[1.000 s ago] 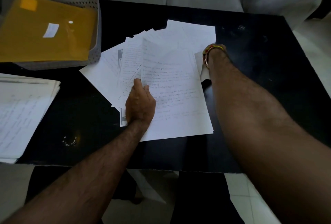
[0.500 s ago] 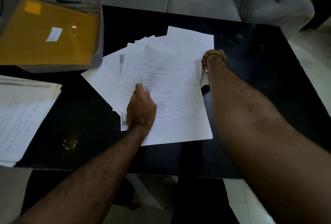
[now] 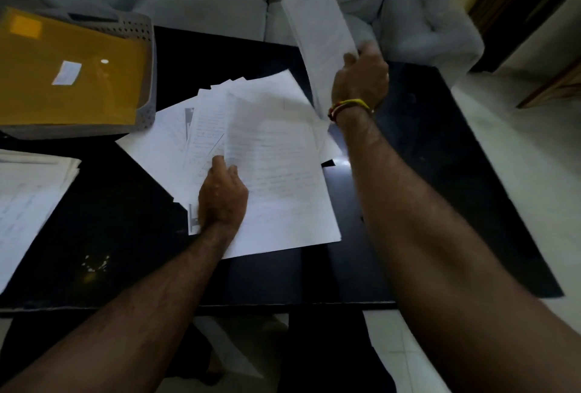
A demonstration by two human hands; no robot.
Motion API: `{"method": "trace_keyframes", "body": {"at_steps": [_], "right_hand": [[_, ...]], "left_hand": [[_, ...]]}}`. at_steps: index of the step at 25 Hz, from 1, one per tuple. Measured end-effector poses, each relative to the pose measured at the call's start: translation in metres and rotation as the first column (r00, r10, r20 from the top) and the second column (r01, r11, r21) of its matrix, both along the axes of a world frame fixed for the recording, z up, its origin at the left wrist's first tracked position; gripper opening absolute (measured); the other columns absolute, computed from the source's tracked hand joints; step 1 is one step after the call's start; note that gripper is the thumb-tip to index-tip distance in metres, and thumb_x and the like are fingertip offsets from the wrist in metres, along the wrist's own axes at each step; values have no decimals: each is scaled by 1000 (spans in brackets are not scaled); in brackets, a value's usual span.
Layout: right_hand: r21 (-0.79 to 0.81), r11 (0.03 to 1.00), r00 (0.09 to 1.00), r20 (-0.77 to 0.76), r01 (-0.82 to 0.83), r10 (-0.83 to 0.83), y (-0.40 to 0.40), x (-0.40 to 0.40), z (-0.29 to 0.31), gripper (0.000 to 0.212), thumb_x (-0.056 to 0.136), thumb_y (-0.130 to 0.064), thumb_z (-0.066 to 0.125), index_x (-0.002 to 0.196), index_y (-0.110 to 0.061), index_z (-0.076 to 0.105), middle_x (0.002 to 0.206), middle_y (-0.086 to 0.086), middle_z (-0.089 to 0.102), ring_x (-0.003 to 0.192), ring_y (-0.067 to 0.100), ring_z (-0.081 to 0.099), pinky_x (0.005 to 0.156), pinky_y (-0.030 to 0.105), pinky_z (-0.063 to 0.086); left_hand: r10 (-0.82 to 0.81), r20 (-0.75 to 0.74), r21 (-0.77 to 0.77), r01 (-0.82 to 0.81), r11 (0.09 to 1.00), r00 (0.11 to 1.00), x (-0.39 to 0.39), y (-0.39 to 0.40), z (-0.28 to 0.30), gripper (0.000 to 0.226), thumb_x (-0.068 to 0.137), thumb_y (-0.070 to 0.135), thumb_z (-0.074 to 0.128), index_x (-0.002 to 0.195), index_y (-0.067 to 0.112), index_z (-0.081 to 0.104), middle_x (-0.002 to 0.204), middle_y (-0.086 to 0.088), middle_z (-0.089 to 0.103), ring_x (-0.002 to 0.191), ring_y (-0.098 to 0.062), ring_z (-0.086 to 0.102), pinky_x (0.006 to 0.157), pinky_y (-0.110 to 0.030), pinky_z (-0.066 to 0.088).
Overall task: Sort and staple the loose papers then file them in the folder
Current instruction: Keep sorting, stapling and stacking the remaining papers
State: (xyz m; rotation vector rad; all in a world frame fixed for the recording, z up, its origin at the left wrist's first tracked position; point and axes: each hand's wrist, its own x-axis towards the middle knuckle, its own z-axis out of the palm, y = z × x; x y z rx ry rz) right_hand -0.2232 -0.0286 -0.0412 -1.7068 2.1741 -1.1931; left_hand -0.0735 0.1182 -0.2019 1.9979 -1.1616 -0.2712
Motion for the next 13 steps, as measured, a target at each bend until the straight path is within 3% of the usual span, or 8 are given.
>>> {"method": "trace_keyframes", "body": {"at_steps": [3,5,7,9,11,13], "right_hand": [[-245,969,1000,30,-1,8,16,-2,37,11,90,-23,57,83,-16,62,86,3,66,82,22,60,64,29,35],[-214,977,960,271,-12,71,29,-7,36,14,81,-20,64,68,-15,60,71,-1,57,69,15,53,58,24,34],[-25,991,869,480,-128,124,50,-2,0,13,70,-17,70,74,-5,71,67,-1,59,67,13,55,55,25,39],[190,944,821,558,-271,123,75,5,-50,31,58,-21,72,83,-2,74,70,-1,66,68,16,62,58,29,47],[402,854,856,508,-330,91,100,12,-95,38,59,-22,76,92,-3,74,81,4,71,78,21,68,65,30,52],[559,771,935,330,-305,131,120,16,-127,35,66,-22,76,96,-4,72,91,10,72,89,27,69,70,29,52]], "left_hand": [[-18,-88,13,19,1000,996,8,2,3,22,98,22,43,113,6,50,103,-16,63,94,-34,60,80,-41,51],[-23,-141,-13,21,1000,990,12,7,6,21,97,20,46,110,5,53,102,-17,64,95,-36,59,81,-38,48],[-44,-192,-34,38,999,980,18,12,10,19,95,14,49,107,1,57,102,-16,64,94,-32,59,80,-27,43],[-56,-303,-5,57,998,951,29,14,18,14,93,10,50,96,-1,58,93,-10,60,86,-25,55,70,-21,34],[19,-491,28,-6,1000,871,42,19,29,18,90,18,47,84,3,55,88,-12,61,82,-25,57,67,-31,40],[46,-494,62,-18,998,868,54,29,29,19,89,22,49,81,7,55,88,-12,65,81,-27,60,67,-37,46]]}}
